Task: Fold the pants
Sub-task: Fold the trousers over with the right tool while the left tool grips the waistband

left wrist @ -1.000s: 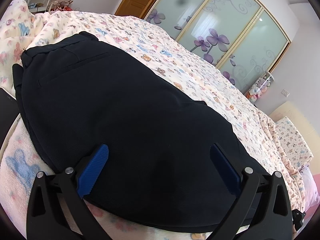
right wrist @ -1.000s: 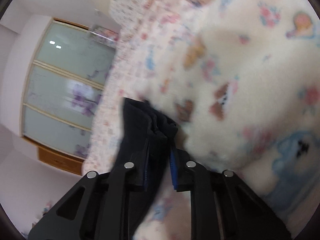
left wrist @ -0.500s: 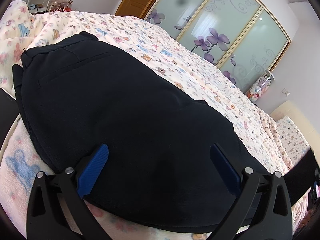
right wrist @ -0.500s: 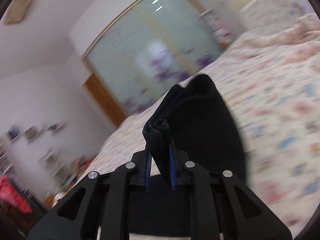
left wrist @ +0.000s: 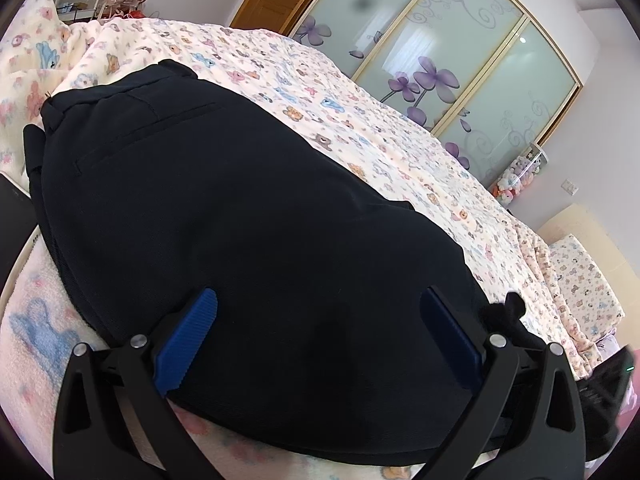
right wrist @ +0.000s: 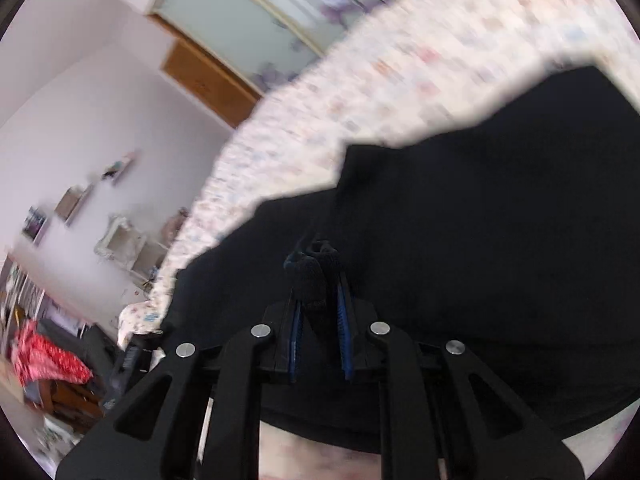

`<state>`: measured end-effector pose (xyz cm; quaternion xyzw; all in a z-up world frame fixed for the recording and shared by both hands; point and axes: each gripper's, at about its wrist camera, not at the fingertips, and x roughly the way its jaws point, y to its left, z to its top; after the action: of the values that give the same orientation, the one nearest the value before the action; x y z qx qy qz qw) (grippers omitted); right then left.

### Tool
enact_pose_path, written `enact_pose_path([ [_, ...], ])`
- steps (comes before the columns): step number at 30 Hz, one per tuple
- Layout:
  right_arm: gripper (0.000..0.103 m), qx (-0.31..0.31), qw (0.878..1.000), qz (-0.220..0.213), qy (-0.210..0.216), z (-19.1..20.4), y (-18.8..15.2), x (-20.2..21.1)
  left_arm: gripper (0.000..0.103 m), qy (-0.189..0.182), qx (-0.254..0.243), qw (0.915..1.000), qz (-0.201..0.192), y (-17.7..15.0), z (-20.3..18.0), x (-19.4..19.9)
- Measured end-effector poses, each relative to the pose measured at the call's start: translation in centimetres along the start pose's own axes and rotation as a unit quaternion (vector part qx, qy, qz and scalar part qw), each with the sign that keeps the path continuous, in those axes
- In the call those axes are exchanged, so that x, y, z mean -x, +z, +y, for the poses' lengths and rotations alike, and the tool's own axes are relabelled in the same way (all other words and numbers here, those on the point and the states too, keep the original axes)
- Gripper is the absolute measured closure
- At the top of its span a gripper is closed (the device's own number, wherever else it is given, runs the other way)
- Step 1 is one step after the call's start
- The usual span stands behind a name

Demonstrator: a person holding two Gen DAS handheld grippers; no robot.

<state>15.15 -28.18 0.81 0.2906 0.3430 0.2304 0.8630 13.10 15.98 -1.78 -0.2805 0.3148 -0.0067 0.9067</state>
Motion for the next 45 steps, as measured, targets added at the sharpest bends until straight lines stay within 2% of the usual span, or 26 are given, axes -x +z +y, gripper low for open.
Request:
enact_pose_path([
  [2, 0.087, 0.022, 1.000, 0.016, -0.003, 0.7, -0.5, -0.8, 0.002, 0.002, -0.001, 1.0000, 0.000, 0.0, -0.1, 0.0],
  [5, 0.085, 0.093, 0.987, 0.102, -0.084, 1.1, -2.4, -3.7, 0.002, 0.001, -0.002, 1.0000, 0.000, 0.0, -0.1, 0.0],
  [6, 0.083, 0.121, 0.983, 0.105, -0.094, 1.5, -2.9, -3.6, 0.002, -0.001, -0.001, 1.0000, 0.000, 0.0, 0.0, 0.1],
  [7, 0.072, 0.129, 0.982, 0.105, -0.092, 1.9, -3.0, -3.3, 0.002, -0.003, 0.000, 1.0000, 0.001, 0.0, 0.1, 0.1],
  [8, 0.062, 0.130, 0.982, 0.113, -0.079, 2.3, -2.9, -3.1, 0.002, -0.006, 0.001, 1.0000, 0.001, 0.0, 0.2, 0.1],
  [9, 0.041, 0.118, 0.984, 0.124, -0.052, 2.7, -2.6, -2.8, 0.002, -0.007, 0.002, 1.0000, 0.001, 0.0, 0.2, 0.2],
  [10, 0.033, 0.107, 0.986, 0.123, -0.032, 2.8, -2.3, -2.3, 0.002, -0.008, 0.003, 1.0000, 0.001, 0.1, 0.2, 0.2],
  [12, 0.033, 0.073, 0.992, 0.095, 0.027, 2.8, -1.2, -0.5, 0.002, -0.008, 0.003, 1.0000, 0.001, 0.1, 0.2, 0.2],
  [14, 0.031, 0.025, 0.994, 0.071, 0.082, 2.4, -0.6, 0.4, 0.002, -0.015, 0.009, 0.9998, -0.002, 0.2, 0.4, 0.5],
  [15, 0.025, -0.007, 0.992, 0.071, 0.104, 1.7, -0.5, 0.2, 0.002, -0.025, 0.020, 0.9995, -0.008, 0.2, 0.5, 0.9],
  [16, 0.022, -0.029, 0.990, 0.082, 0.107, 1.2, -0.8, -0.6, 0.002, -0.032, 0.028, 0.9990, -0.011, 0.2, 0.7, 1.2],
  [17, 0.022, -0.046, 0.988, 0.123, 0.077, 0.1, -1.5, -2.2, 0.002, -0.044, 0.040, 0.9981, -0.015, 0.3, 0.9, 1.6],
  [18, 0.028, -0.039, 0.987, 0.151, 0.049, -0.3, -2.4, -3.2, 0.002, -0.056, 0.051, 0.9969, -0.018, 0.6, 1.2, 2.0],
  [19, 0.032, -0.024, 0.989, 0.142, 0.042, -0.3, -2.7, -3.1, 0.002, -0.065, 0.059, 0.9958, -0.024, 0.7, 1.5, 2.5],
  [20, 0.032, -0.022, 0.989, 0.137, 0.046, -0.2, -2.7, -2.7, 0.002, -0.068, 0.065, 0.9951, -0.030, 1.0, 1.7, 2.9],
  [23, 0.023, -0.067, 0.988, 0.103, 0.098, -0.8, -2.3, -1.0, 0.002, -0.076, 0.077, 0.9924, -0.060, 1.8, 2.5, 5.0],
  [24, 0.017, -0.074, 0.988, 0.098, 0.092, -1.4, -2.2, -0.9, 0.002, -0.076, 0.077, 0.9920, -0.066, 2.0, 2.6, 5.5],
  [25, 0.019, -0.064, 0.988, 0.117, 0.075, -1.5, -2.6, -1.7, 0.002, -0.074, 0.077, 0.9916, -0.073, 2.2, 2.9, 6.3],
  [26, 0.021, -0.027, 0.988, 0.148, 0.046, -1.2, -2.9, -2.5, 0.002, -0.074, 0.077, 0.9916, -0.073, 2.4, 3.0, 6.6],
  [28, 0.022, -0.005, 0.988, 0.153, 0.038, -0.2, -2.9, -2.0, 0.002, -0.080, 0.080, 0.9917, -0.061, 2.5, 3.3, 7.3],
  [30, 0.021, -0.002, 0.986, 0.159, 0.051, 0.0, -2.3, -0.2, 0.002, -0.091, 0.081, 0.9919, -0.037, 2.4, 3.6, 7.7],
  [35, 0.009, 0.033, 0.992, 0.107, 0.059, -1.1, -0.3, 7.2, 0.002, -0.097, 0.099, 0.9902, 0.015, 1.9, 4.8, 8.0],
  [39, 0.007, 0.022, 0.995, 0.071, 0.065, -2.9, 0.0, 10.2, 0.002, -0.107, 0.156, 0.9786, 0.081, 0.9, 6.4, 6.7],
  [42, 0.006, -0.014, 0.996, 0.045, 0.080, -3.7, 0.3, 10.2, 0.002, -0.094, 0.172, 0.9742, 0.113, 0.5, 7.4, 4.9],
  [45, 0.006, -0.023, 0.994, 0.053, 0.096, -3.8, 0.3, 9.6, 0.002, -0.089, 0.178, 0.9743, 0.105, 0.9, 7.5, 4.3],
])
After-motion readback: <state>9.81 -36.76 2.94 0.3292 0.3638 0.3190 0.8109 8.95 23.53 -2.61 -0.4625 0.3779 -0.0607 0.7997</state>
